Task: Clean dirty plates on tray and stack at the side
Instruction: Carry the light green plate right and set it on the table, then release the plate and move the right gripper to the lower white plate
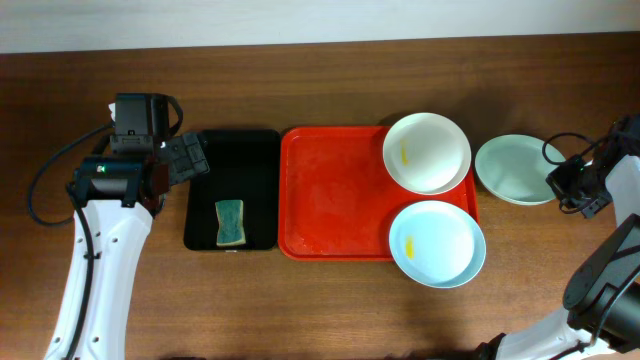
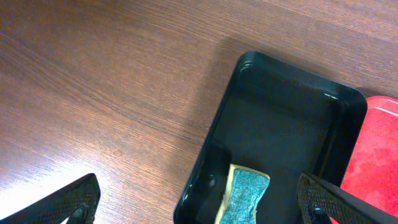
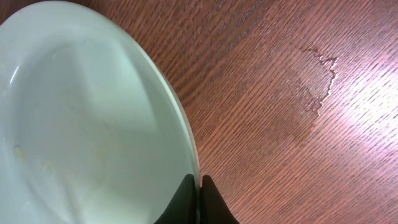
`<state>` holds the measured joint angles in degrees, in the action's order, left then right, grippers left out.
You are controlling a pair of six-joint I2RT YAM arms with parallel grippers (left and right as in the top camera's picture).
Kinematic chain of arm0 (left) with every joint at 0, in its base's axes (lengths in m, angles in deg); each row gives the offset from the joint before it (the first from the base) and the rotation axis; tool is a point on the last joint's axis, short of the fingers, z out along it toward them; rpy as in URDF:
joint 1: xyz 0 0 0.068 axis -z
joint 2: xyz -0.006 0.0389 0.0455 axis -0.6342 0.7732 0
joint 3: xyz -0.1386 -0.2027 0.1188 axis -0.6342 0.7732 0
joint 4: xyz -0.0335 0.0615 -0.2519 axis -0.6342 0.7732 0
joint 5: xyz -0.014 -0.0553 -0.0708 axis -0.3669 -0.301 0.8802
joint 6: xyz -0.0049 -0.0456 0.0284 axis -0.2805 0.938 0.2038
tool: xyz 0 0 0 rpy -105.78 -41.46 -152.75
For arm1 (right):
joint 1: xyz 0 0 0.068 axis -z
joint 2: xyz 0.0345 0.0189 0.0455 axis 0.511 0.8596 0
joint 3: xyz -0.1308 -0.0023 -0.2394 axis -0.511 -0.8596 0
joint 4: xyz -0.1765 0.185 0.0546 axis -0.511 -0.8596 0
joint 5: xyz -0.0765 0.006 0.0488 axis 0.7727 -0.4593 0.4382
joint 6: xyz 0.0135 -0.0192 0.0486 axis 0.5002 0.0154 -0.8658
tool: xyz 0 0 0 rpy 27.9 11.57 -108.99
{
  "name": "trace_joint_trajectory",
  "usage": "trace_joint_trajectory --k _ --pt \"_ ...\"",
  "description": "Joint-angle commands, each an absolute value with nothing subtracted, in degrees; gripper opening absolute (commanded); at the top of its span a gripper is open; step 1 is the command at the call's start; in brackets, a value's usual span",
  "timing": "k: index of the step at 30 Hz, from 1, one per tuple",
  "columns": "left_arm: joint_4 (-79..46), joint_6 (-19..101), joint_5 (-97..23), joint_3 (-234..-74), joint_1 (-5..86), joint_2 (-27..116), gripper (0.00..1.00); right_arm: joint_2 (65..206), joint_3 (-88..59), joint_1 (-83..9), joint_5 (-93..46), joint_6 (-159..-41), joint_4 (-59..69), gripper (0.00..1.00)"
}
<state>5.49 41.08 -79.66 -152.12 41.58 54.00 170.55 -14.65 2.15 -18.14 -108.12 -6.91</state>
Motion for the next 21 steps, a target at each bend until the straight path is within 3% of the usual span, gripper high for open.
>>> trace_joint_trajectory --k 1,3,4,5,7,11,12,18,21 --pt "5.4 42.0 -80.5 -152.0 41.4 54.1 0.99 170.7 -15.0 1.9 -16.8 -107.8 -6.8 0.04" --pt "5.4 42.0 -80.5 -152.0 41.4 54.1 0.99 170.7 -15.0 1.9 -16.8 -107.8 -6.8 0.04" --pt "5.4 42.0 -80.5 -152.0 41.4 54.1 0.99 170.7 -15.0 1.9 -16.8 -107.8 -6.8 0.12" --pt "5.4 42.0 -80.5 -152.0 41.4 54.1 0.99 170.7 -15.0 1.9 -16.8 -107.8 -6.8 0.27" --pt "5.4 42.0 -80.5 -152.0 41.4 54.1 0.99 170.7 -15.0 1.9 -16.8 -107.8 -6.8 0.4" --pt "5.4 42.0 -80.5 -152.0 41.4 54.1 0.99 170.7 -15.0 1.9 -16.8 -107.8 -7.6 0.81" --pt "5.4 42.0 -80.5 -152.0 41.4 54.1 0.99 170.7 -15.0 1.9 -16.9 -107.8 -8.3 0.99" --pt "5.4 42.0 -80.5 -152.0 41.4 54.1 0.99 170.6 -14.2 1.9 -16.8 -105.8 -13.8 1.0" --pt "5.4 42.0 -80.4 -152.0 41.4 54.1 0.99 169.4 -11.5 1.8 -16.9 -105.8 -18.4 0.85"
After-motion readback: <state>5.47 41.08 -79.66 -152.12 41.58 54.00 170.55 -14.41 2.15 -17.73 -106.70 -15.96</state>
